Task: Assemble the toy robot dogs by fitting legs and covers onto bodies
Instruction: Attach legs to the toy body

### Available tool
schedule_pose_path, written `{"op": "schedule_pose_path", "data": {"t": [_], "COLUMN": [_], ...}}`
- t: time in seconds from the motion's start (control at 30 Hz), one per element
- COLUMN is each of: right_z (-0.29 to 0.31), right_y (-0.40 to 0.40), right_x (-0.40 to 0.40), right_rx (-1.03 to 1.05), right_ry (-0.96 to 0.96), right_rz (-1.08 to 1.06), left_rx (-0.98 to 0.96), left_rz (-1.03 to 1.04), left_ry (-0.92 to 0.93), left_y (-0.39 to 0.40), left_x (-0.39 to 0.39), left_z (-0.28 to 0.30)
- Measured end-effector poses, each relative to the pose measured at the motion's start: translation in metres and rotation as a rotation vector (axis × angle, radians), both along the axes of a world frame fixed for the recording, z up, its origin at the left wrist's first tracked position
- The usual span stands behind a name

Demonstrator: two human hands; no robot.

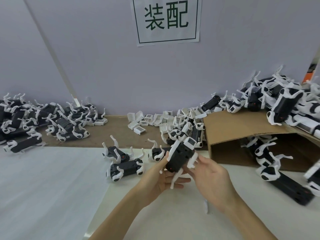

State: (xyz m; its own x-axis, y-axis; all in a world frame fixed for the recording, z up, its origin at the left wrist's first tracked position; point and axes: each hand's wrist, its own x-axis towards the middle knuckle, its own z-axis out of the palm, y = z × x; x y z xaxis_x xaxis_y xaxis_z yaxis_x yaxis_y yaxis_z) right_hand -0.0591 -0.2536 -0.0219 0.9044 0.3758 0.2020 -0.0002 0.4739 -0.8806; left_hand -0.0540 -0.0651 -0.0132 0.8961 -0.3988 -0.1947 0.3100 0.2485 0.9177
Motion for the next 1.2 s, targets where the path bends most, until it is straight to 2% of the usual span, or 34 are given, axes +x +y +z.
{"op": "schedule_pose_path", "data": {"t": [0.1, 0.17, 0.23, 0.33, 0.4, 0.47, 0.6, 0.77, 0.87, 0.97, 1.07, 1.2], "right_z": [0.004, 0.004, -0.003, -0.016, -0.019, -0.019, -0.024, -0.025, -0.026, -0.025, -0.021, -0.006], "right_y": [-0.001, 0.004, 0.012, 0.021, 0.018, 0.011, 0.008, 0.010, 0.012, 0.013, 0.010, -0.002], "right_x": [-0.002, -0.005, -0.005, -0.004, -0.002, -0.001, -0.002, 0.002, 0.003, 0.002, 0.000, -0.002], "right_rx": [-0.038, -0.230, -0.418, -0.474, -0.522, -0.657, -0.879, -0.920, -0.971, -1.016, -0.950, -0.759], "right_ry": [-0.058, -0.136, -0.190, -0.178, -0.234, -0.349, -0.577, -0.704, -0.811, -0.918, -0.844, -0.328], "right_rz": [0.018, -0.090, -0.333, -0.583, -0.607, -0.599, -0.577, -0.720, -0.840, -0.844, -0.734, -0.370], "left_rx": [-0.078, -0.057, 0.069, 0.277, 0.354, 0.360, 0.521, 0.328, 0.362, 0.382, 0.398, 0.331], "left_rz": [0.010, 0.011, 0.041, 0.247, 0.341, 0.279, 0.231, 0.211, 0.319, 0.370, 0.420, 0.384], "left_ry": [0.074, 0.051, -0.055, -0.264, -0.427, -0.551, -0.735, -0.560, -0.584, -0.586, -0.640, -0.662], "left_y": [-0.002, -0.004, -0.009, -0.013, -0.007, 0.002, -0.001, 0.009, 0.008, -0.003, -0.004, 0.012], "left_x": [0.000, -0.001, -0.002, -0.002, -0.001, -0.001, -0.001, 0.001, 0.002, -0.002, -0.002, 0.001], "left_z": [0.000, 0.001, -0.002, -0.004, 0.004, 0.010, 0.005, 0.008, 0.004, 0.004, 0.004, 0.011]}}
